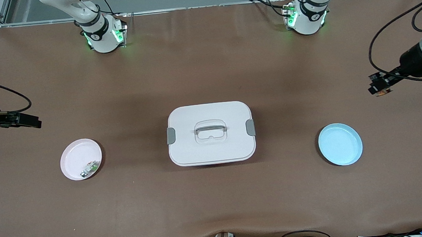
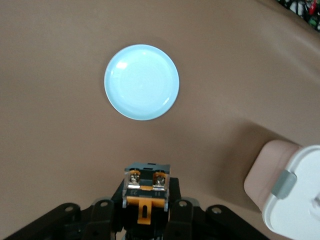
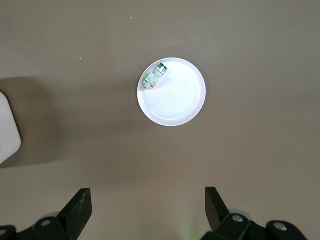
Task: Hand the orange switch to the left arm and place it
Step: 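Carry the switch with the left gripper over the light-blue plate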
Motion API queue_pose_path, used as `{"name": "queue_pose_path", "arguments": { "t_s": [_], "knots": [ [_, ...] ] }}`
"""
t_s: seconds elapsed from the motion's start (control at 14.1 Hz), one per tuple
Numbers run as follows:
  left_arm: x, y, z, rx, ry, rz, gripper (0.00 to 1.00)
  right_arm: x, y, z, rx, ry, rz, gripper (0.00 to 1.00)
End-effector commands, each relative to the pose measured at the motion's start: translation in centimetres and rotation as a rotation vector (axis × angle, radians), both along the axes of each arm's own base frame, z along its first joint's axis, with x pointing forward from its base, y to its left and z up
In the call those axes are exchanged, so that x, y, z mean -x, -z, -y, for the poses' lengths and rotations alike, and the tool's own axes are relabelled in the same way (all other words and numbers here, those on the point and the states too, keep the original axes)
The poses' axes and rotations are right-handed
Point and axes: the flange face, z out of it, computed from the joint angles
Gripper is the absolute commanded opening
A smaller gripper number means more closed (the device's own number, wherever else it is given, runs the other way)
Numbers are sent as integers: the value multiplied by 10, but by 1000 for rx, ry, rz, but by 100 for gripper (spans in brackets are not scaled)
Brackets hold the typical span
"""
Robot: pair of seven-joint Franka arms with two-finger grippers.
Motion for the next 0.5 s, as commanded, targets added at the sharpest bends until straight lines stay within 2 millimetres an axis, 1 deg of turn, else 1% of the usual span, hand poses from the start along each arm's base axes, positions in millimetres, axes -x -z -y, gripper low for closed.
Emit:
{"name": "queue_pose_path", "arguments": {
  "t_s": [0.0,0.07,0.14,0.21,0.28,0.43],
  "knots": [
    [-8,19,-21,-8,-58,15,2,17,-3,22,6,-22,18,100],
    [-10,31,-32,-4,-89,19,2,19,-2,24,6,-17,23,100],
    [-11,41,-41,-4,-118,28,2,21,-1,30,5,-1,20,100],
    [-12,51,-45,-2,-142,32,2,21,1,31,-4,11,15,100],
    [-12,60,-47,-4,-173,43,2,21,4,36,-9,19,6,100],
    [-11,81,-48,0,-300,60,2,21,-1,44,-10,34,26,100]
  ]
}}
